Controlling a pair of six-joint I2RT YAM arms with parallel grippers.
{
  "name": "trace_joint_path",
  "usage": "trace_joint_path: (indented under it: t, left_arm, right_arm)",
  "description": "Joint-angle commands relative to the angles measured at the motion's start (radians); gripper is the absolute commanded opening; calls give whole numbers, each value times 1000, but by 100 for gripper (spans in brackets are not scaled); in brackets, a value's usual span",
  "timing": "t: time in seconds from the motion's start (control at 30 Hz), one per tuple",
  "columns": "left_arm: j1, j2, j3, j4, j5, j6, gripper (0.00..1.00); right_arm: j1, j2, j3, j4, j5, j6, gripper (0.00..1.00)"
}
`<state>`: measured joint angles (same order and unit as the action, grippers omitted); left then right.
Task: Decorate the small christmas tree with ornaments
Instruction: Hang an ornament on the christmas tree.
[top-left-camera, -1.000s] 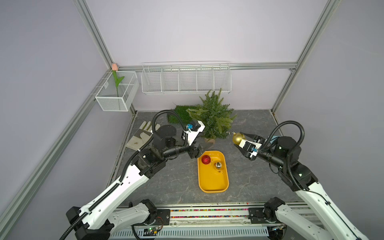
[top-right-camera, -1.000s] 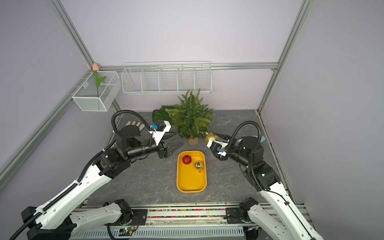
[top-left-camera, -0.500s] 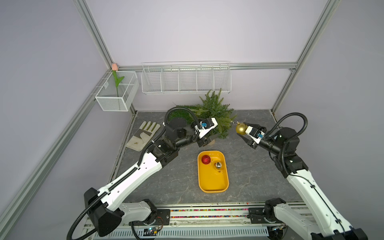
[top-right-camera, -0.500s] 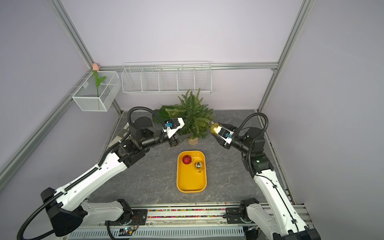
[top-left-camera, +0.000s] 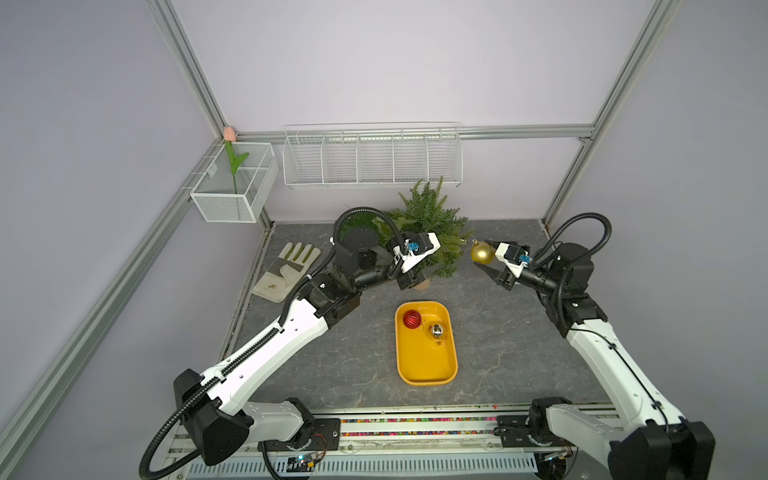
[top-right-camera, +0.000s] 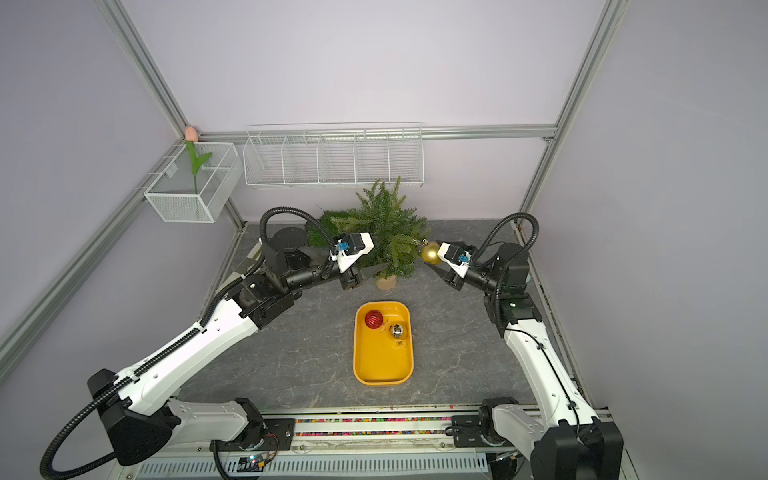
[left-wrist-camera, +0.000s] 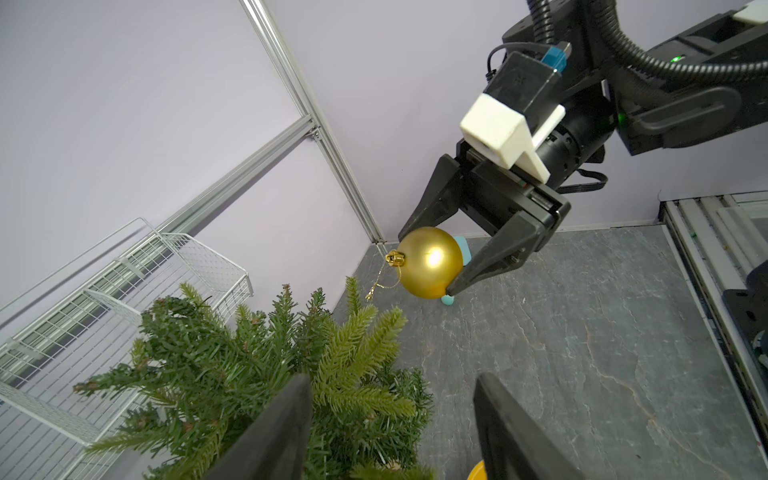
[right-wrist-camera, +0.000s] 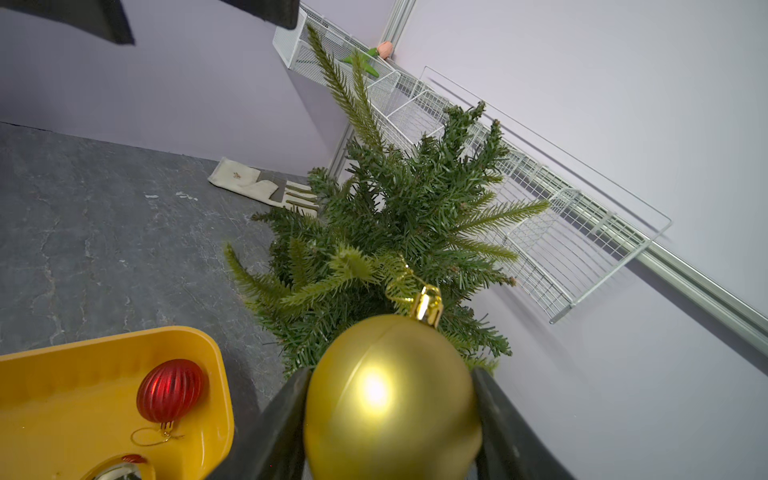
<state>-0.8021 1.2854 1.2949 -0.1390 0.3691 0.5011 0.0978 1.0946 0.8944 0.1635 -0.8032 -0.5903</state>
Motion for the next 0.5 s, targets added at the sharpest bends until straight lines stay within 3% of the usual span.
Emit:
trace_joint_path:
  t: [0.0, 0.47]
  left_arm:
    - [5, -50, -48, 16, 27, -41, 64]
    - [5, -177, -180, 47, -30, -123, 65]
  right_arm:
    - [-3, 22, 50, 28, -64, 8, 57]
    - [-8, 96, 169, -115, -262, 6, 57]
